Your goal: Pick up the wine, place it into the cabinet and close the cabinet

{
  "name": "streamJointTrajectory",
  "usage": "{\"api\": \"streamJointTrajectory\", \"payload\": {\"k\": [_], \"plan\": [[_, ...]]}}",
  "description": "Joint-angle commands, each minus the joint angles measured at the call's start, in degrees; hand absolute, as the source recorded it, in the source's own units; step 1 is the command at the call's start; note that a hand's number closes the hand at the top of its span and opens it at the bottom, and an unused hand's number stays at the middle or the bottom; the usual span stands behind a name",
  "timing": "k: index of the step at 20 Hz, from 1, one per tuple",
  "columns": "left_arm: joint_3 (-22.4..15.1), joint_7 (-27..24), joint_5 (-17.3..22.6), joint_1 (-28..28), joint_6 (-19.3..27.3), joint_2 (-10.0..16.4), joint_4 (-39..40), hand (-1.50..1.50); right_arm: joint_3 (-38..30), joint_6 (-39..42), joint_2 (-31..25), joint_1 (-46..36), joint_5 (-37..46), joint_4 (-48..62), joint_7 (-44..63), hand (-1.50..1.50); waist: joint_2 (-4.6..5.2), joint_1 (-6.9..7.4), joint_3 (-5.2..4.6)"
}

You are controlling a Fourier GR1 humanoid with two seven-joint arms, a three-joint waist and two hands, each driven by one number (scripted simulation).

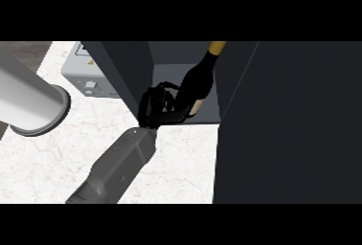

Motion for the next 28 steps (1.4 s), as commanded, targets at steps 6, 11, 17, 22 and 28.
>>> {"api": "streamJointTrajectory", "payload": {"k": [6,11,17,22,28], "plan": [[-2.9,0.2,7.9,-6.5,1.8,0.0,3.2,1.5,-0.1,0.4,-0.2,-3.6,0.4,3.4,-1.6,-1.5,0.38,-1.24,-0.02],[0.7,0.7,7.0,-10.1,-1.9,0.0,10.3,1.5,0.5,0.4,-0.3,-2.3,0.5,1.1,-0.4,-1.5,0.32,-0.79,-0.02],[-2.2,4.8,7.6,-11.5,3.4,0.0,9.6,1.5,0.7,1.0,-0.3,-0.4,0.5,0.5,-0.8,-1.5,0.18,-0.82,0.0],[1.4,-0.4,7.5,-12.6,-0.7,0.0,16.8,1.5,-1.7,2.4,-1.4,-0.9,-2.0,2.6,-2.4,-1.5,0.59,-1.43,0.0],[4.8,-4.4,8.0,-14.0,-1.7,0.3,20.0,1.5,0.5,0.9,-0.1,-1.1,0.5,1.1,-1.7,-1.5,0.54,-1.11,-0.02]]}}
